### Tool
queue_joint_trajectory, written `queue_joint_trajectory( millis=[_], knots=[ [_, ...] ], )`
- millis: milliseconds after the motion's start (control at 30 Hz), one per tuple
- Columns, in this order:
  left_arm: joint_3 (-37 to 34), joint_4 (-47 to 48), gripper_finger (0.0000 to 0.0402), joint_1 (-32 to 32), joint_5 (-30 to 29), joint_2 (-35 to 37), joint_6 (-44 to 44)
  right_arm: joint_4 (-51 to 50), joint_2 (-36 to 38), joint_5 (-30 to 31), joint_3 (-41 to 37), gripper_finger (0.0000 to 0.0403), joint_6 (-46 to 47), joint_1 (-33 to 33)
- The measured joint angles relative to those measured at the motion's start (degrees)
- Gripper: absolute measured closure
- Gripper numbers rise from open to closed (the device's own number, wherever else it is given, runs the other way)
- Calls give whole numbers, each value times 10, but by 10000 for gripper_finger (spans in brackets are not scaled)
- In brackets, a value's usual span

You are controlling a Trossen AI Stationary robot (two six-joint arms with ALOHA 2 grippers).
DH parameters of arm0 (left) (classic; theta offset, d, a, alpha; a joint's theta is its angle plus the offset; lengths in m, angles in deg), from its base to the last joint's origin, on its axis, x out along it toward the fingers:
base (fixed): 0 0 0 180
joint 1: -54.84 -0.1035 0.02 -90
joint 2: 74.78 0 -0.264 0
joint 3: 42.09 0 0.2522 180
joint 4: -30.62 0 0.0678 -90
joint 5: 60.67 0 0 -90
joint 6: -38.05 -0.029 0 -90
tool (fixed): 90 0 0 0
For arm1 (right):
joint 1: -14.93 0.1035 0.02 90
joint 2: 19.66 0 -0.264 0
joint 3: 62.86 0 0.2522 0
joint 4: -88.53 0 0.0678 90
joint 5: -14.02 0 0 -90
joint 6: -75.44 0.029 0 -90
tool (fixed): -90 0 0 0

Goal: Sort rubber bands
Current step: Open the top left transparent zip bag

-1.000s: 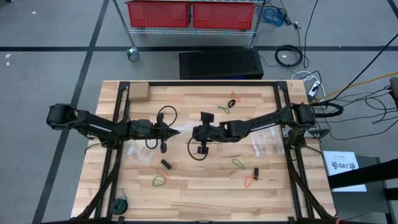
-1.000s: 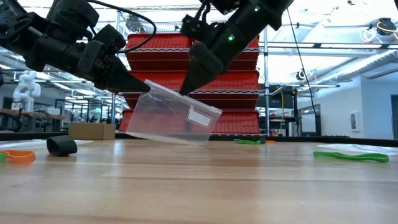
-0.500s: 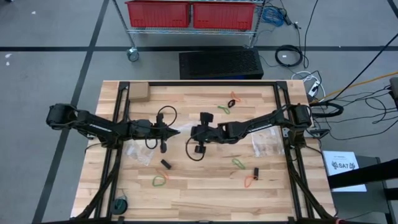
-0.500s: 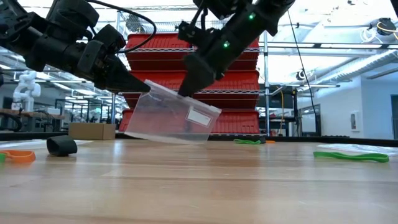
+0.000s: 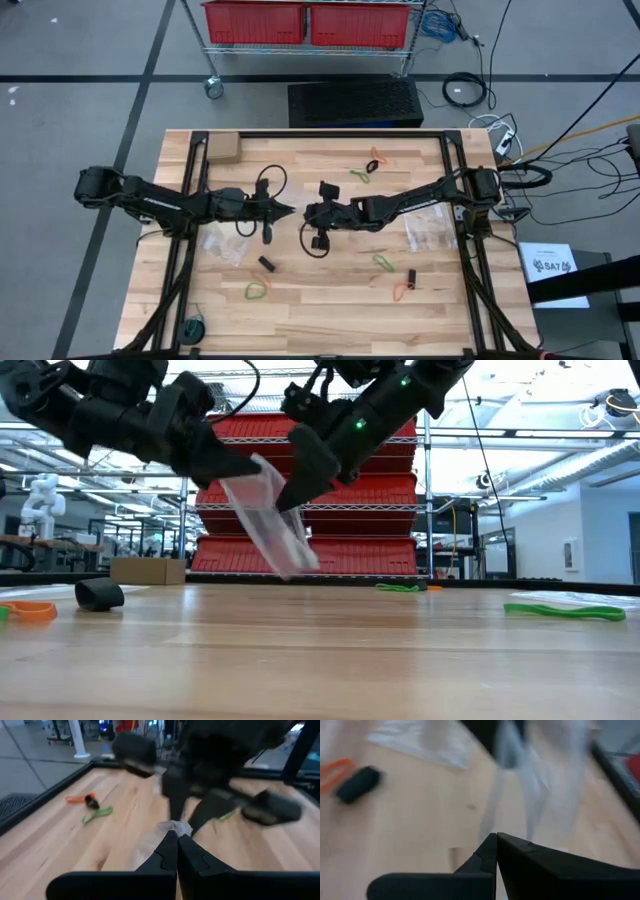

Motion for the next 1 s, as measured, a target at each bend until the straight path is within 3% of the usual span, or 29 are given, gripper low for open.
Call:
queue_joint_trajectory(
  millis=[133, 233, 333, 600, 1000],
  knots=[
    [12, 13, 401, 1, 2, 0, 2, -18, 3, 84, 0, 403, 17, -1],
    [12, 30, 401, 1, 2, 0, 5, -28, 13, 107, 0, 403, 19, -1],
    [12, 32, 401, 1, 3, 0, 14, -25, 23, 90, 0, 403, 11, -1],
    [18, 28, 401, 1, 3, -2, 20, 15, 34, -41, 0, 403, -12, -11],
    [61, 28, 401, 11, 3, -51, 20, -45, 33, -44, 0, 403, 9, -18]
  ],
)
